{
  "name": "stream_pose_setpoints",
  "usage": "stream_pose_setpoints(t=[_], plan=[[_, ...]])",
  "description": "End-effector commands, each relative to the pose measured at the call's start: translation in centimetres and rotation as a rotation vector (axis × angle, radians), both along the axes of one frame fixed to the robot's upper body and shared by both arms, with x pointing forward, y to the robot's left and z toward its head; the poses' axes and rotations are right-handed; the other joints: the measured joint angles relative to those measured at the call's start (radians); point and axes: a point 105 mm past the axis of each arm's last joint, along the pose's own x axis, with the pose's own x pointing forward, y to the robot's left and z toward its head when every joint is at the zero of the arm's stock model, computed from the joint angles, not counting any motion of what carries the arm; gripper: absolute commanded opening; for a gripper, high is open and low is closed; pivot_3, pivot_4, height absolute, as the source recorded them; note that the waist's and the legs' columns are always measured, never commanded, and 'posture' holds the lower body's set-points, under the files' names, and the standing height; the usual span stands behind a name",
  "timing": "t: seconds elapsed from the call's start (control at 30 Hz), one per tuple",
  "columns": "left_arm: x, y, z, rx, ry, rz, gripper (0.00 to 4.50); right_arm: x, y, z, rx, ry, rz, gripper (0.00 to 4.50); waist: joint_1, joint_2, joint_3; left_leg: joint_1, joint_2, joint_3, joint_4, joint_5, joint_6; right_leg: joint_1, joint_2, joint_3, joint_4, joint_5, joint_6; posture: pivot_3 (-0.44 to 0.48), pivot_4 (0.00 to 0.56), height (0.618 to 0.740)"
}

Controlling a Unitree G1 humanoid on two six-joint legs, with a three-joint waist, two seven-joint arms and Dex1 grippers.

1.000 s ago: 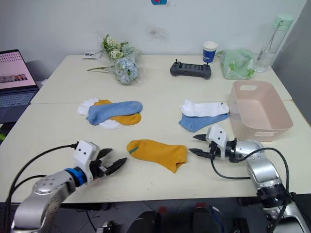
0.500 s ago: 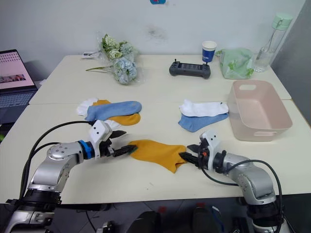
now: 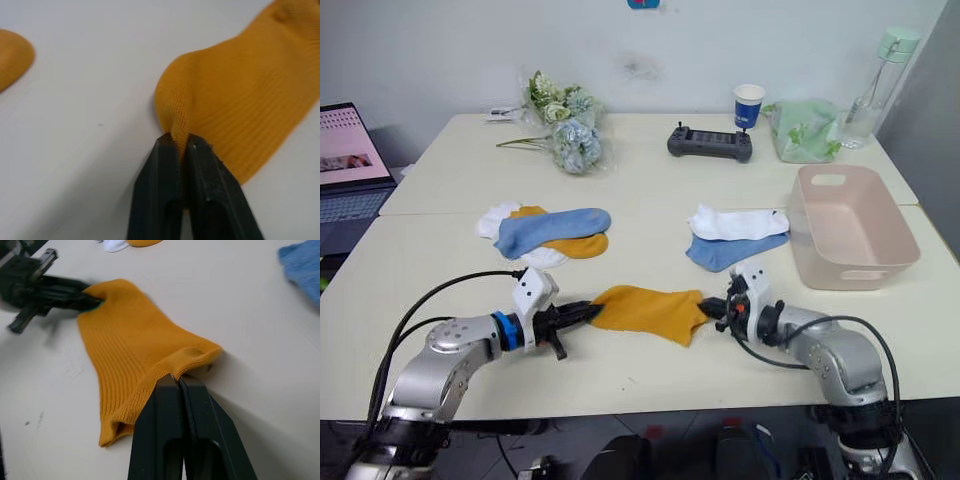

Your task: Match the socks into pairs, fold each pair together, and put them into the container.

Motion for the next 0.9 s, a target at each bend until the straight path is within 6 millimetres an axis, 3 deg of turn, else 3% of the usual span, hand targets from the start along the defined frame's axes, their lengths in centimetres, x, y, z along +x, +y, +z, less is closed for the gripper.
stream_pose_setpoints(t=[0.03, 0.23, 0.4, 0.63, 0.83, 0.9], plan=[[-1.0, -1.1, 1.2, -0.076, 0.007, 0.074, 0.03, 1.3, -0.2, 1.4, -0.004, -0.053, 0.039, 0.00, 0.000, 0.000, 0.000, 0.000, 0.000, 0.000, 0.000, 0.000, 0.001, 0.000, 0.000, 0.000, 0.000, 0.000, 0.000, 0.000, 0.150, 0.740], [-2.6, -3.6, 1.6, -0.230, 0.076, 0.226, 0.03, 2.0, -0.1, 1.4, -0.038, -0.005, 0.142, 0.00, 0.006, 0.000, 0.000, 0.000, 0.000, 0.001, 0.001, -0.001, 0.002, 0.001, 0.000, 0.000, -0.001, 0.000, 0.000, 0.000, 0.150, 0.740], [-2.3, -1.9, 0.7, -0.095, 0.030, 0.275, 0.03, 2.0, -1.1, 0.5, -0.093, 0.022, 0.165, 0.00, 0.007, 0.000, 0.000, 0.000, 0.000, 0.001, 0.000, 0.000, 0.000, 0.001, 0.000, -0.001, 0.000, 0.000, 0.000, 0.000, 0.150, 0.740], [-1.7, -0.1, 0.9, -0.048, 0.026, 0.235, 0.03, 1.4, -2.6, 1.0, -0.090, 0.038, 0.143, 0.00, 0.009, 0.000, 0.000, 0.000, 0.000, 0.002, 0.000, 0.000, 0.000, 0.001, 0.000, 0.000, -0.001, 0.000, 0.000, 0.000, 0.150, 0.740], [-1.6, -0.3, 0.3, -0.036, 0.054, 0.161, 0.03, 1.2, -2.8, 0.4, -0.116, 0.015, 0.132, 0.00, 0.008, 0.000, 0.000, -0.001, 0.000, 0.002, 0.000, 0.000, 0.000, 0.001, 0.000, 0.000, -0.002, 0.000, 0.000, 0.000, 0.150, 0.740], [-1.5, 0.0, -0.1, -0.028, 0.053, 0.168, 0.72, 1.5, -3.1, 0.3, -0.131, -0.015, 0.114, 0.67, 0.006, 0.000, 0.000, 0.000, 0.000, 0.002, 0.000, 0.000, 0.000, 0.001, 0.000, 0.000, -0.001, 0.000, 0.000, 0.000, 0.150, 0.740]])
